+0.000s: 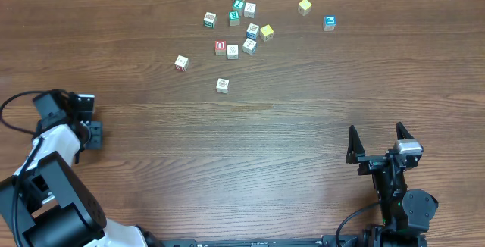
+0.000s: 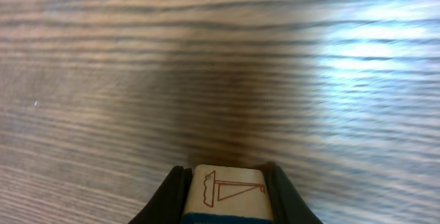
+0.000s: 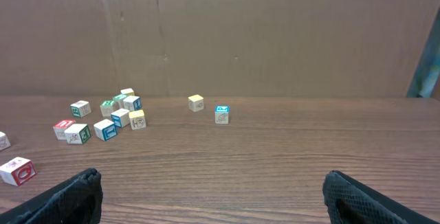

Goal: Form a horizontal line

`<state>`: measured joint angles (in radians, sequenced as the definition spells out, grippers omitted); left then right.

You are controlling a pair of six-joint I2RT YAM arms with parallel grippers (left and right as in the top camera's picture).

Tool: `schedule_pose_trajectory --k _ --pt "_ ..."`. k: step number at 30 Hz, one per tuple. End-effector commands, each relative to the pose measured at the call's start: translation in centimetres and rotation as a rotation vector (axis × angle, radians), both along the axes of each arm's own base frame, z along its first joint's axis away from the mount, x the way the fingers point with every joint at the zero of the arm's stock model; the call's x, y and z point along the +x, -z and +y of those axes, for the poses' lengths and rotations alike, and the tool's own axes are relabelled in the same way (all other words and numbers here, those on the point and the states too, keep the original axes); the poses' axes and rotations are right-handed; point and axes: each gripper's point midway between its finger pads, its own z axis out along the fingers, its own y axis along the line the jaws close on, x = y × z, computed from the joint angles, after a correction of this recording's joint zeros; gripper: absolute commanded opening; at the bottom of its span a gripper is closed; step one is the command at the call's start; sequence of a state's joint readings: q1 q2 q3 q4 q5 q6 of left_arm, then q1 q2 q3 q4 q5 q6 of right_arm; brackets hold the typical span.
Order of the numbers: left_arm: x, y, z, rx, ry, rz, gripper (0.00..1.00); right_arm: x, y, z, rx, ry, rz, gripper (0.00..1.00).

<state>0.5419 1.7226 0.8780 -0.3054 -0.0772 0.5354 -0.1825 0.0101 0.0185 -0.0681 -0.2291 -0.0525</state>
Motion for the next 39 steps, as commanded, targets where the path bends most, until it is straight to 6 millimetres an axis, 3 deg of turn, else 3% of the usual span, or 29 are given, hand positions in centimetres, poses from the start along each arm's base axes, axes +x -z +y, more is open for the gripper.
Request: schedule_pose_trajectory --k 1,9,12,23,25,31,34,35,36,39 --pt "-0.3 1.6 -0.6 -0.081 0.042 0.008 0.04 0.0 0.2 -0.1 -0.002 0.002 -0.002 1.0" --pt "0.7 1.7 -1.5 -0.115 0.101 -0.027 0.04 0.0 0.2 -0.1 -0.002 0.002 -0.002 1.0" --pt "2.1 1.3 -3.0 -0.202 0.106 -0.108 0.04 0.0 0.2 -0.1 -0.002 0.002 -0.002 1.0" --pt "2.8 1.1 -3.4 -0.222 0.057 -0.135 0.18 0.0 0.2 -0.1 -0.002 0.002 -0.002 1.0" --pt "2.8 1.1 -3.4 -0.224 0.052 -0.136 0.3 0.0 0.2 -0.1 -0.002 0.002 -0.002 1.0" --pt "3.0 1.0 -3.2 -0.216 0.047 -0.145 0.42 0.0 0.2 -0.1 -0.002 0.002 -0.002 1.0" --pt "3.9 0.1 -2.7 -0.201 0.045 -0.17 0.54 0.0 0.2 -0.1 -0.002 0.002 -0.002 1.0" --pt "4.4 -0.4 -2.4 -0.199 0.036 -0.182 0.84 0.0 0.2 -0.1 -0.002 0.002 -0.002 1.0" --pt "5.0 -1.2 -2.1 -0.203 0.026 -0.195 1.0 0.0 0.2 -0.1 -0.002 0.002 -0.002 1.0" --pt "6.7 -4.1 -1.8 -0.226 0.037 -0.218 1.0 0.0 0.2 -0.1 -0.002 0.002 -0.002 1.0"
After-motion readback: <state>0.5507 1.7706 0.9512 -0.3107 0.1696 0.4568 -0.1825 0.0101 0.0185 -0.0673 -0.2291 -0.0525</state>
